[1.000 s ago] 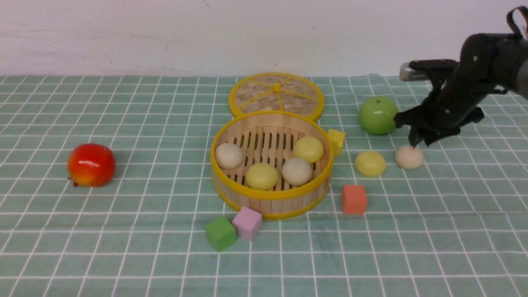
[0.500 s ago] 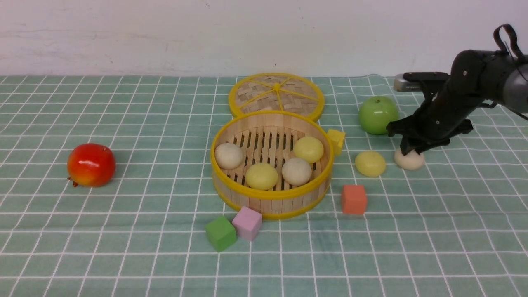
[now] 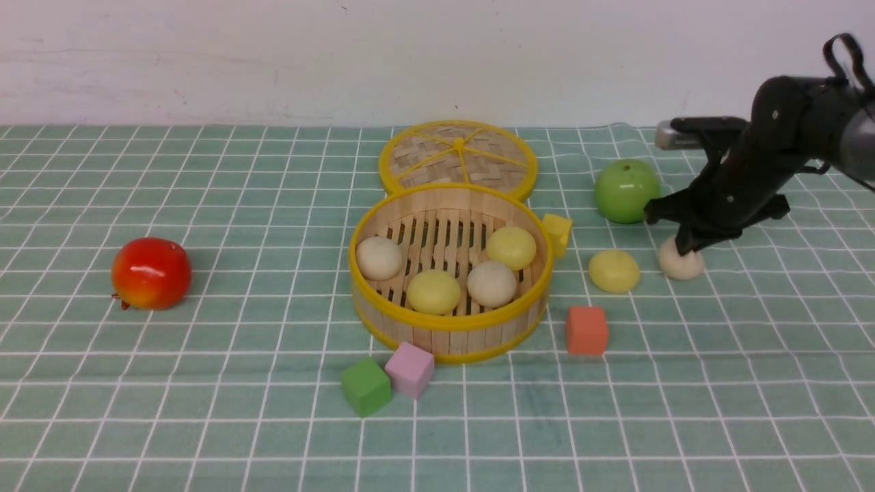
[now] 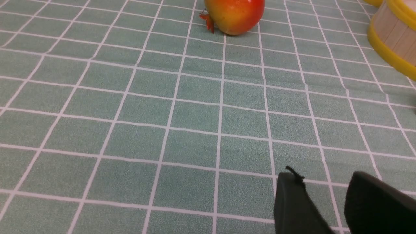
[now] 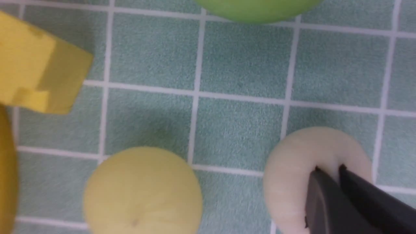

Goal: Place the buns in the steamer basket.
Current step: Use the right arm to put the steamed stuffed bun into the steamer

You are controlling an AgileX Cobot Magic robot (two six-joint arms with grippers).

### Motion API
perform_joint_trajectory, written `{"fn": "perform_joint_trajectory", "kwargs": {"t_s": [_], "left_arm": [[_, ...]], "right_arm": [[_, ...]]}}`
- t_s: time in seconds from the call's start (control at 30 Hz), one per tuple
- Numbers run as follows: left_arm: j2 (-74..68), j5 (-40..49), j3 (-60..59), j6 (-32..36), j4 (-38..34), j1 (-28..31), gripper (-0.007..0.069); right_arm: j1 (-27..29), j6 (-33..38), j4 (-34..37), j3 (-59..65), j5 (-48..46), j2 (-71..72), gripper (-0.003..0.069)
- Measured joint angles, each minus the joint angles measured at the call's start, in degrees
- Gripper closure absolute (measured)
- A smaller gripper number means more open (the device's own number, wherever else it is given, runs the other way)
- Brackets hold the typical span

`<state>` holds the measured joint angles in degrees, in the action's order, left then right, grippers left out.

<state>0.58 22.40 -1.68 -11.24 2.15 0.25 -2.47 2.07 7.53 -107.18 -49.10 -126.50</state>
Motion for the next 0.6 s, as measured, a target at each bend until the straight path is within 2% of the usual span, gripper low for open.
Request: {"fn": "perform_joint_trajectory", "kwargs": {"t_s": [0.13, 0.37, 0.5, 0.6], "left_arm": [[0.0, 0.0, 0.0, 0.0, 0.0, 0.0, 0.0386], [0.0, 0.0, 0.0, 0.0, 0.0, 0.0, 0.0386], [0.0, 0.0, 0.0, 0.0, 0.0, 0.0, 0.0386], [0.0, 0.0, 0.0, 0.0, 0.0, 0.0, 0.0386]], "right_arm": [[-1.9, 3.1, 3.3, -2.4, -1.1, 2.8, 0.0655], [-13.8, 14.1, 15.7, -10.9, -0.7, 3.5, 0.0655], [-19.1, 16.3, 16.7, -11.0, 3.6, 2.2, 0.0655], [-20.8, 16.9, 17.1, -11.0, 5.7, 0.8, 0.0655]]}}
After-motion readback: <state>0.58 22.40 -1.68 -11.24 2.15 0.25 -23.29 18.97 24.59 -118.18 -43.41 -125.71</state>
